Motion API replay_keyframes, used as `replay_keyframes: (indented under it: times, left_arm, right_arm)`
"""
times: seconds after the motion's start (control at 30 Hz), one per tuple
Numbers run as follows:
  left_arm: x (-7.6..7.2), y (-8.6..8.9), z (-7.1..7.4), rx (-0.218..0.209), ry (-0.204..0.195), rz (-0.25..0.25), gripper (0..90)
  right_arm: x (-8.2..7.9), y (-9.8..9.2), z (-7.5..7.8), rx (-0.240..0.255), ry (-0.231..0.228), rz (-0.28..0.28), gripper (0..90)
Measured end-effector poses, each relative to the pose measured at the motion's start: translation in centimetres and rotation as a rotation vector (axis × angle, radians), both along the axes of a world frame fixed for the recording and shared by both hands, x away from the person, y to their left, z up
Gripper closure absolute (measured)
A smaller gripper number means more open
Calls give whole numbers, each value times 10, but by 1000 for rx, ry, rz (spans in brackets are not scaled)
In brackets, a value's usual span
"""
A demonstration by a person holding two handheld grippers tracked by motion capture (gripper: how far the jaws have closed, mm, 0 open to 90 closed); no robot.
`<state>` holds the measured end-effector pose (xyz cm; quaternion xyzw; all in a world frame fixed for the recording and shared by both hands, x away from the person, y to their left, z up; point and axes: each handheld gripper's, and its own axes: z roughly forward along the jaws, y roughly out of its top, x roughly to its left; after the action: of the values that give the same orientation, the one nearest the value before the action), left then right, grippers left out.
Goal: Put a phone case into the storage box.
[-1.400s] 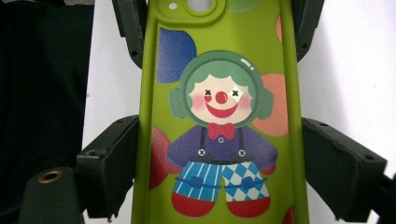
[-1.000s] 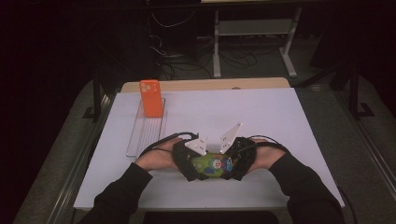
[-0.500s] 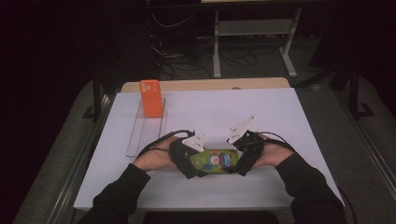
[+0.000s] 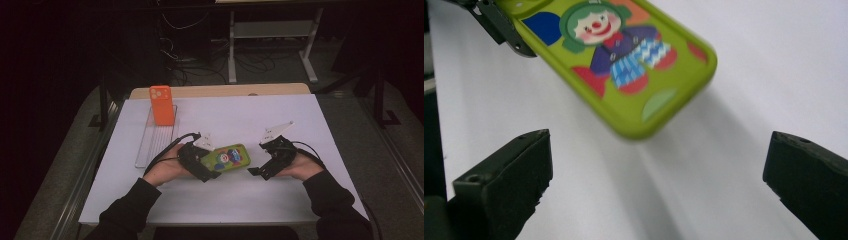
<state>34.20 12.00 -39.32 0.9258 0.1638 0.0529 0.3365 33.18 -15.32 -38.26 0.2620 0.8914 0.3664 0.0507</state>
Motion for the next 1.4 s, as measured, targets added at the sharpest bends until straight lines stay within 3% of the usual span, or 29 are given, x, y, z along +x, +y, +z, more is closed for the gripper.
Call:
replay_keyframes:
  times: [0.07,0.17,0.3,0.53,0.63,1.03,1.3,1.4]
  left_arm:
    - [2,0,0,19,-2,26,156]
    - [3,-1,0,14,4,74,156]
    - [3,-1,2,28,-9,100,156]
    - [4,-1,1,19,3,146,155]
    - [5,-1,1,26,5,154,155]
    - [6,1,4,13,3,169,155]
    - [7,1,4,8,8,170,155]
    - [7,2,4,8,11,165,156]
  right_arm:
    - [0,-4,-4,4,3,-30,0]
    - [-1,-7,-9,5,-6,-80,0]
    - [-7,-8,-13,24,-18,-170,0]
    - [-17,-12,-22,116,-66,-323,0]
    - [-22,-12,-27,133,-78,-359,0]
    - [-28,-7,-34,116,-109,-368,0]
    - [-29,-1,-37,74,-162,-348,0]
    - [-29,-1,-37,35,-208,-324,0]
